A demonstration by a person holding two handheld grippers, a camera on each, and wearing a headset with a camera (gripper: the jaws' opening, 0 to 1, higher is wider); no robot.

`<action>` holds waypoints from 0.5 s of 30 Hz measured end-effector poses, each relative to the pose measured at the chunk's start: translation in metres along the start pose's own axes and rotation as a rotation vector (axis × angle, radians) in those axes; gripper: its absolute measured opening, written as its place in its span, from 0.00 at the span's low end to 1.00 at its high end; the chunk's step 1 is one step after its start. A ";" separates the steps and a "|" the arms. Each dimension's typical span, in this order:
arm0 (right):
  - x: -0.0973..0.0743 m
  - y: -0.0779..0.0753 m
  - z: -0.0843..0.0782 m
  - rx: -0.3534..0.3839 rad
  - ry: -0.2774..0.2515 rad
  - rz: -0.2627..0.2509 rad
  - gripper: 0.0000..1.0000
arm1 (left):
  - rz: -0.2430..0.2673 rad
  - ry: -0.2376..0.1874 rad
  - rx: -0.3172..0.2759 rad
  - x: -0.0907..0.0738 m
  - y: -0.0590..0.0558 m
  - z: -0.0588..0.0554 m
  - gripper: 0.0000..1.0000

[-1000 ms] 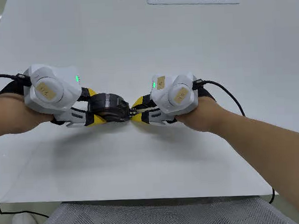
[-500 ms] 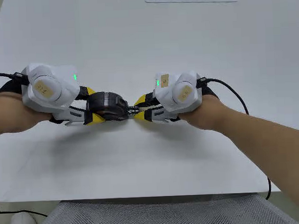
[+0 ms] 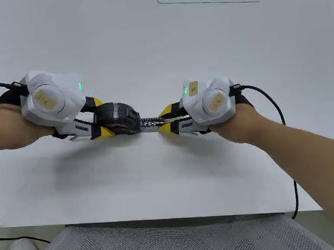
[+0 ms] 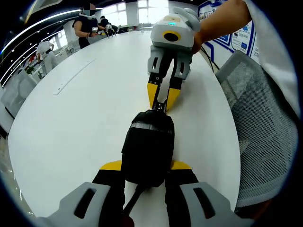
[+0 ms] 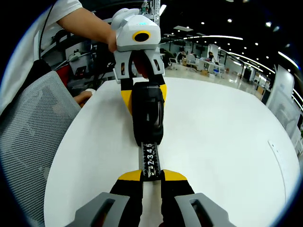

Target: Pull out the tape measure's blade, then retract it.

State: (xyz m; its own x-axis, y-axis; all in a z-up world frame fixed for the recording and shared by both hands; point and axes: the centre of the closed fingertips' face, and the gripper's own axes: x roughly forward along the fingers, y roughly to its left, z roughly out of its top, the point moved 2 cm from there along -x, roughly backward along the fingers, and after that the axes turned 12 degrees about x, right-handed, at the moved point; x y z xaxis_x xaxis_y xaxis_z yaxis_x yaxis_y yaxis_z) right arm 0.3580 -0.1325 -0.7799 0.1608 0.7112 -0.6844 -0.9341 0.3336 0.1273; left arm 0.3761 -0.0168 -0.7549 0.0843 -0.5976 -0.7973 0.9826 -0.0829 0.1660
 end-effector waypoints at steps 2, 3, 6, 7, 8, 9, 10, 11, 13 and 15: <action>-0.003 -0.001 -0.002 0.003 0.003 -0.002 0.10 | -0.001 0.000 0.000 0.000 0.000 0.000 0.27; -0.004 -0.001 -0.003 0.003 0.005 -0.004 0.10 | 0.000 -0.001 -0.002 0.000 0.000 0.000 0.27; -0.008 -0.001 -0.005 0.009 0.008 -0.003 0.10 | 0.000 -0.003 -0.001 0.000 0.000 0.000 0.27; -0.009 -0.001 -0.006 0.010 0.008 -0.004 0.10 | 0.000 -0.003 0.000 0.000 0.000 0.000 0.27; -0.009 -0.001 -0.006 0.010 0.010 -0.005 0.10 | -0.001 -0.003 0.000 0.000 0.000 0.000 0.27; -0.011 -0.002 -0.007 0.007 0.014 -0.004 0.10 | -0.001 -0.004 0.001 0.000 0.000 0.000 0.27; -0.012 -0.002 -0.008 0.007 0.013 -0.005 0.10 | -0.001 -0.004 0.001 0.000 0.000 0.000 0.27; -0.012 -0.003 -0.009 0.007 0.015 -0.005 0.10 | -0.001 -0.004 -0.001 0.000 0.000 0.000 0.27; -0.014 -0.003 -0.011 0.010 0.017 -0.004 0.10 | -0.001 -0.004 0.001 0.000 0.000 0.000 0.27; -0.016 -0.004 -0.012 0.004 0.023 -0.008 0.09 | 0.000 -0.005 -0.001 0.000 0.000 0.000 0.27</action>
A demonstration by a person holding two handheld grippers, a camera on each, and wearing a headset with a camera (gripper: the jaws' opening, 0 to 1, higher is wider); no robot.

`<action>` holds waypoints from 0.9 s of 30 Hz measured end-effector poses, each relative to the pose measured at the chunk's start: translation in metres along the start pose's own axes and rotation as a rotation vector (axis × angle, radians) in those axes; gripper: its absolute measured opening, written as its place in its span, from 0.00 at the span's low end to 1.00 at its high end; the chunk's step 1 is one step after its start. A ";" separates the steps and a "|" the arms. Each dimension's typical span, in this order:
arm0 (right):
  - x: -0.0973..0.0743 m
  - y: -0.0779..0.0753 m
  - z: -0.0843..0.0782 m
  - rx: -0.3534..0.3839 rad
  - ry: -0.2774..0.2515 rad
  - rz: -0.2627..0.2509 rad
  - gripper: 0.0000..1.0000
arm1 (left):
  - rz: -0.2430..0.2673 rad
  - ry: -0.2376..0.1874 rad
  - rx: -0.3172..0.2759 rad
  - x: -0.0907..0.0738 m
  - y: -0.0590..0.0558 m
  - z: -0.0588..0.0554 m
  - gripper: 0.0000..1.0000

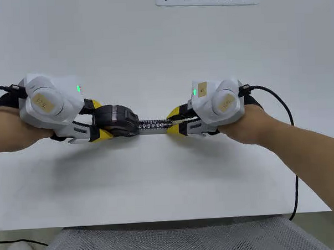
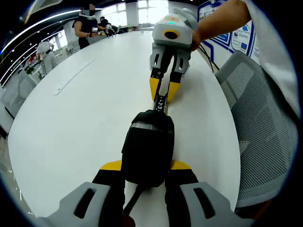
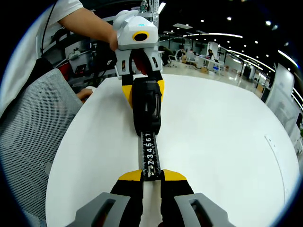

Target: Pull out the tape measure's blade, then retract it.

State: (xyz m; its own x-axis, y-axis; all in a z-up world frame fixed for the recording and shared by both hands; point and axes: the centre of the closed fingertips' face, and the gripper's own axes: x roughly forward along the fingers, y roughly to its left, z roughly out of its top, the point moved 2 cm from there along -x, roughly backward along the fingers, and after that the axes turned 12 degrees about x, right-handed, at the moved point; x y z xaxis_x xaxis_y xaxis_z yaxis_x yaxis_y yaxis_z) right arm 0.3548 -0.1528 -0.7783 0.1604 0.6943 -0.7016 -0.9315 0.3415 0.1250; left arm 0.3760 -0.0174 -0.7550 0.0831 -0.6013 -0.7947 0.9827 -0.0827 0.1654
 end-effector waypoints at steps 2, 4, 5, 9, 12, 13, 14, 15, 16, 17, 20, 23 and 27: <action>-0.003 -0.001 -0.002 0.003 0.003 0.001 0.09 | -0.001 0.000 0.002 0.000 0.000 0.000 0.27; -0.006 -0.002 -0.005 -0.003 0.007 -0.003 0.09 | -0.001 -0.001 0.001 0.000 0.000 0.000 0.27; -0.007 -0.002 -0.006 -0.004 0.008 -0.004 0.09 | -0.001 -0.002 0.001 0.000 0.000 0.001 0.27; -0.012 -0.004 -0.011 -0.003 0.015 -0.010 0.09 | -0.001 -0.002 0.002 0.000 0.000 0.001 0.27; -0.015 -0.004 -0.013 0.000 0.017 -0.012 0.09 | 0.000 -0.003 0.002 0.000 0.000 0.001 0.27; -0.016 -0.005 -0.014 0.000 0.019 -0.014 0.09 | 0.000 -0.003 0.000 0.000 0.000 0.001 0.27; -0.017 -0.005 -0.016 0.002 0.020 -0.016 0.09 | 0.000 -0.003 0.001 0.001 0.000 0.001 0.27; -0.018 -0.005 -0.017 0.005 0.022 -0.015 0.09 | 0.000 -0.003 0.002 0.001 0.000 0.001 0.27; -0.019 -0.005 -0.019 0.004 0.025 -0.017 0.09 | 0.000 -0.003 0.003 0.001 0.000 0.001 0.27; -0.020 -0.005 -0.021 0.007 0.027 -0.018 0.09 | 0.000 -0.003 0.002 0.001 0.000 0.001 0.27; -0.025 -0.005 -0.024 0.008 0.032 -0.023 0.09 | 0.000 -0.004 0.002 0.001 0.000 0.001 0.27; -0.029 -0.007 -0.026 0.010 0.035 -0.028 0.09 | 0.000 -0.003 0.002 0.001 0.000 0.002 0.27; -0.033 -0.007 -0.029 0.010 0.042 -0.031 0.09 | -0.001 -0.003 0.004 0.001 0.000 0.002 0.27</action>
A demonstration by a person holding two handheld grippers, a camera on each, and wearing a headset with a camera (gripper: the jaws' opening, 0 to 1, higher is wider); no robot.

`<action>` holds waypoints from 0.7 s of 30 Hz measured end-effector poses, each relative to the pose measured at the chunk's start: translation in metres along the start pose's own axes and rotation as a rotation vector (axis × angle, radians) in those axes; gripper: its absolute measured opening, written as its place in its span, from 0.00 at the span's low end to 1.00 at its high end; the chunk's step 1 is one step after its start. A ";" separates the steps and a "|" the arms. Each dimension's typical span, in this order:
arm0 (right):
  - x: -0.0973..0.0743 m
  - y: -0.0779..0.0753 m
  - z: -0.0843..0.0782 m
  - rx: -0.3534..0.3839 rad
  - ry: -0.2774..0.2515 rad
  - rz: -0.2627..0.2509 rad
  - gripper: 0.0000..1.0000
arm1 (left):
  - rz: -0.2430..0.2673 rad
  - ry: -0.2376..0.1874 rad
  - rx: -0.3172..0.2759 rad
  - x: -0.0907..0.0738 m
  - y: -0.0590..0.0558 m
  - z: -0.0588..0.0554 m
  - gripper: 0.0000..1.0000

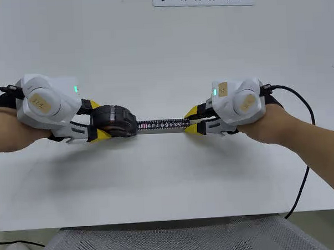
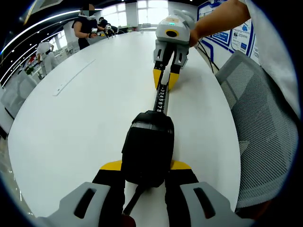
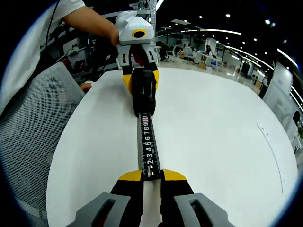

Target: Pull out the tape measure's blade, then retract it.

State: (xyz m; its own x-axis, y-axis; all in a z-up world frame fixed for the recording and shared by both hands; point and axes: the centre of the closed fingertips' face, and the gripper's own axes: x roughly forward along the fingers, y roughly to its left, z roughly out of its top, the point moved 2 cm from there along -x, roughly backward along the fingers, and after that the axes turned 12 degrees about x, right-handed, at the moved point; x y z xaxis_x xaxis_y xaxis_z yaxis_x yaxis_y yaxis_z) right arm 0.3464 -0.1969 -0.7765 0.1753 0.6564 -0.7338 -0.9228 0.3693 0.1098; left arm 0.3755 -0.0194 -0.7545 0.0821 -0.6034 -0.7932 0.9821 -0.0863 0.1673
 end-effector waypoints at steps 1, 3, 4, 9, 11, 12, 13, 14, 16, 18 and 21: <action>-0.001 0.000 -0.001 0.001 0.002 0.000 0.09 | 0.000 0.000 0.001 0.000 0.000 0.000 0.27; -0.003 -0.001 -0.002 0.000 0.001 -0.003 0.09 | 0.000 0.001 0.000 0.000 0.000 0.000 0.27; -0.004 -0.001 -0.004 0.002 0.003 -0.005 0.09 | 0.000 0.000 0.000 0.000 0.000 0.000 0.27; -0.009 -0.004 -0.009 0.002 0.007 -0.008 0.09 | -0.001 0.000 -0.001 0.000 0.000 0.000 0.27; -0.011 -0.004 -0.012 0.007 0.009 -0.009 0.09 | 0.000 0.000 -0.001 0.000 0.000 0.000 0.27; -0.012 -0.005 -0.013 0.004 0.012 -0.011 0.09 | -0.001 0.000 -0.002 0.000 0.000 0.000 0.27; -0.013 -0.005 -0.014 0.000 0.014 -0.012 0.09 | -0.001 0.000 -0.002 0.000 0.000 0.000 0.27; -0.015 -0.006 -0.015 0.000 0.016 -0.014 0.09 | 0.000 -0.001 -0.003 0.000 0.000 0.001 0.27; -0.017 -0.007 -0.016 0.002 0.017 -0.015 0.09 | 0.000 -0.001 -0.003 0.000 0.000 0.001 0.27; -0.020 -0.009 -0.020 0.009 0.024 -0.019 0.09 | 0.000 -0.002 -0.004 0.000 0.000 0.001 0.27; -0.024 -0.009 -0.024 0.011 0.031 -0.022 0.09 | 0.000 -0.002 -0.002 0.000 0.000 0.000 0.27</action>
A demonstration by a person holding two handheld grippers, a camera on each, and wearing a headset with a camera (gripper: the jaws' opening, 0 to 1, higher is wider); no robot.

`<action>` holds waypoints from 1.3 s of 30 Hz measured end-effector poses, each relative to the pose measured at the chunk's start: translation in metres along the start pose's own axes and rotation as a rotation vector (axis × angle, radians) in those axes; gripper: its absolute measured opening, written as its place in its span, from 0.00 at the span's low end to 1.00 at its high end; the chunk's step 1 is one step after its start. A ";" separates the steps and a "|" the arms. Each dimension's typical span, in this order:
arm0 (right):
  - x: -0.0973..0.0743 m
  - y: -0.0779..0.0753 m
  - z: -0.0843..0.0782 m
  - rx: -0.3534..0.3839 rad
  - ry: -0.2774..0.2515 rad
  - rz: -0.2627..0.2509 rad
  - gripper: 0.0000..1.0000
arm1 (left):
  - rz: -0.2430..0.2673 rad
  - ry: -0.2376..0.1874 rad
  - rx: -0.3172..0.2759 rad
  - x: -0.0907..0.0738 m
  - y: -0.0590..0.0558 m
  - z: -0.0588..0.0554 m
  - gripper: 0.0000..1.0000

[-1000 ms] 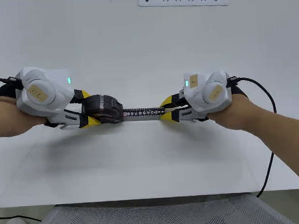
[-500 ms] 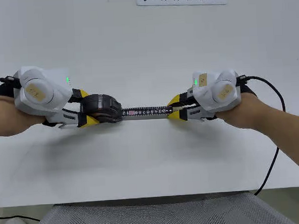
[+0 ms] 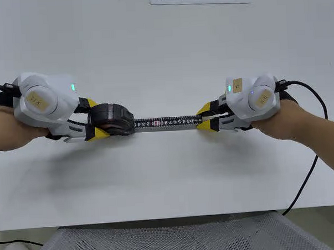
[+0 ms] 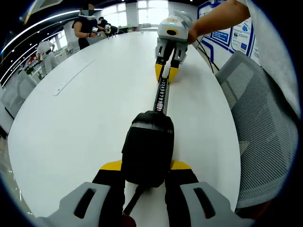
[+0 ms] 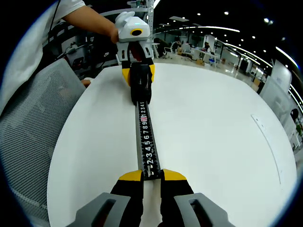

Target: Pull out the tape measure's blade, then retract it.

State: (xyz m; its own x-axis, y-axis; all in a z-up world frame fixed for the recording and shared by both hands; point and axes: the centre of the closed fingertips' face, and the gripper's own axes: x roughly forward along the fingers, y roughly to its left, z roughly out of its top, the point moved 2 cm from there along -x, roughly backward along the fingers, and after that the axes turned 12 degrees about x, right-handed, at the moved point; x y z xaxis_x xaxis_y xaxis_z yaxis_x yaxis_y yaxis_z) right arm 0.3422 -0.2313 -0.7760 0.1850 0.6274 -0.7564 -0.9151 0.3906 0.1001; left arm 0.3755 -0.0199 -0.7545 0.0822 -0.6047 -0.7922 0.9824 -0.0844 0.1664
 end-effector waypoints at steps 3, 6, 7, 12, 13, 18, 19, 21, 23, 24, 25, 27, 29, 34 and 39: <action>-0.003 -0.001 -0.003 0.002 0.003 -0.006 0.09 | -0.001 0.000 0.001 0.000 0.000 0.000 0.27; -0.007 -0.002 -0.007 -0.008 0.008 -0.015 0.09 | -0.002 0.001 0.002 0.000 0.000 0.000 0.27; -0.008 -0.002 -0.008 -0.003 0.009 -0.014 0.09 | -0.002 0.001 0.002 0.000 0.000 0.000 0.27; -0.013 -0.005 -0.013 0.000 0.018 -0.019 0.09 | 0.000 0.002 0.001 0.000 0.000 0.000 0.27; -0.015 -0.005 -0.015 0.002 0.022 -0.023 0.09 | 0.001 0.003 0.001 0.000 0.000 0.000 0.27; -0.024 -0.009 -0.022 0.003 0.039 -0.030 0.09 | 0.000 0.005 0.005 0.000 0.000 0.000 0.27; -0.025 -0.010 -0.024 0.006 0.041 -0.031 0.09 | 0.000 0.004 0.004 0.000 0.000 0.000 0.27; -0.029 -0.012 -0.027 0.003 0.050 -0.036 0.09 | 0.001 0.004 0.004 0.000 0.000 0.000 0.27; -0.032 -0.013 -0.030 0.008 0.053 -0.040 0.09 | 0.000 0.004 0.004 0.000 0.000 0.000 0.27; -0.033 -0.014 -0.031 0.010 0.055 -0.040 0.09 | 0.000 0.004 0.004 0.000 0.000 0.000 0.27; -0.033 -0.013 -0.032 0.011 0.057 -0.039 0.09 | 0.000 0.003 0.004 0.000 -0.001 0.000 0.27; -0.034 -0.014 -0.036 0.011 0.065 -0.040 0.09 | 0.001 0.003 0.004 0.000 -0.001 0.000 0.27; -0.035 -0.015 -0.038 0.017 0.063 -0.042 0.09 | 0.001 0.003 0.002 0.000 -0.001 0.000 0.27; -0.040 -0.017 -0.043 0.018 0.078 -0.043 0.09 | -0.001 0.002 0.005 0.000 -0.001 0.000 0.27; -0.048 -0.021 -0.051 0.024 0.093 -0.053 0.09 | -0.009 0.002 0.007 0.001 -0.001 0.001 0.27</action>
State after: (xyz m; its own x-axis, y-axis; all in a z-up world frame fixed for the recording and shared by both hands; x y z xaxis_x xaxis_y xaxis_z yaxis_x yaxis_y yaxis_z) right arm 0.3346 -0.3036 -0.7749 0.1983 0.5404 -0.8177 -0.8958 0.4385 0.0726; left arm 0.3747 -0.0210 -0.7552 0.0737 -0.6025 -0.7947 0.9819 -0.0954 0.1634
